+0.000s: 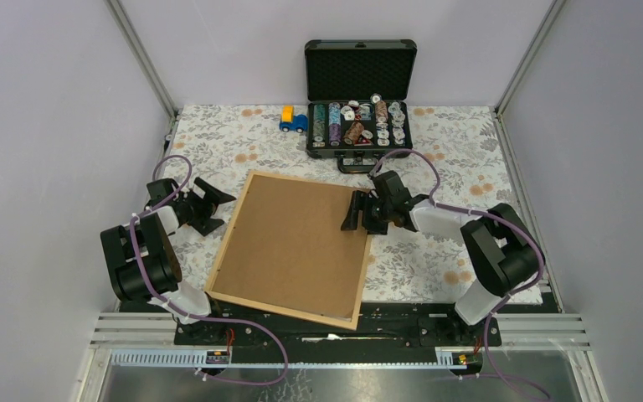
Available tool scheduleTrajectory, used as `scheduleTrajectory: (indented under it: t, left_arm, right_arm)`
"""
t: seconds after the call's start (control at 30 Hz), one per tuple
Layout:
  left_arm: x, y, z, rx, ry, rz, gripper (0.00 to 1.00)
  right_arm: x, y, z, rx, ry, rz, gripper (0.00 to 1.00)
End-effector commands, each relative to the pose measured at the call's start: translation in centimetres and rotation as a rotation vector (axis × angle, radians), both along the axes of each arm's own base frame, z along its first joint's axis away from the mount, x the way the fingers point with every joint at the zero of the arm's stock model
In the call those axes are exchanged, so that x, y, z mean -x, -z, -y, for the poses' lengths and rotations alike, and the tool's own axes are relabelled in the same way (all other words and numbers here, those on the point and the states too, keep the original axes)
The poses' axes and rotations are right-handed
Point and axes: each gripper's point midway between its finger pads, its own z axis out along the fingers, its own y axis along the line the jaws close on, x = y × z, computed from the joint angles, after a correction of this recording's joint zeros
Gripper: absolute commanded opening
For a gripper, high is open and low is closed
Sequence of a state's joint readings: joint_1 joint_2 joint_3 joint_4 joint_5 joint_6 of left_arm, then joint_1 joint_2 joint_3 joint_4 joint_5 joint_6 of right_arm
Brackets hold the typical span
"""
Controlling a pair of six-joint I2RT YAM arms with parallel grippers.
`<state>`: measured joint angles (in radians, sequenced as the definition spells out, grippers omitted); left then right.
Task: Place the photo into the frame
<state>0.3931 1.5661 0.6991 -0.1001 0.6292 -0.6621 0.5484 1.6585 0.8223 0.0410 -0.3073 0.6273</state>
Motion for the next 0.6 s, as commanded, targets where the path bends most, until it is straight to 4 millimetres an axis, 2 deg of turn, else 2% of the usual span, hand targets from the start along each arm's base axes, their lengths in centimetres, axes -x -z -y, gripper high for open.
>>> scheduleTrajectory:
  t: [0.0, 0.27, 0.4, 0.57]
  left_arm:
    - [3.2, 3.2, 0.3, -0.026, 0.000, -0.168, 0.99]
    - [2.6, 1.7, -1.2, -0.123, -0.008, -0.135, 0.99]
    - [2.3, 0.8, -1.8, -0.166, -0.010, -0.119, 0.99]
    - [2.1, -0.1, -2.3, -0.211, -0.012, -0.092, 0.99]
  right_arm:
    - [2.8, 0.8, 2.7, 0.192, -0.056, -0.066, 0.77]
    - [4.6, -0.2, 4.7, 0.297, -0.102, -0.107, 0.79]
    - [5.5, -2.0, 5.4, 0.309, -0.111, -0.109, 0.81]
    - [5.6, -3.7, 5.0, 0.254, -0.156, -0.103, 0.84]
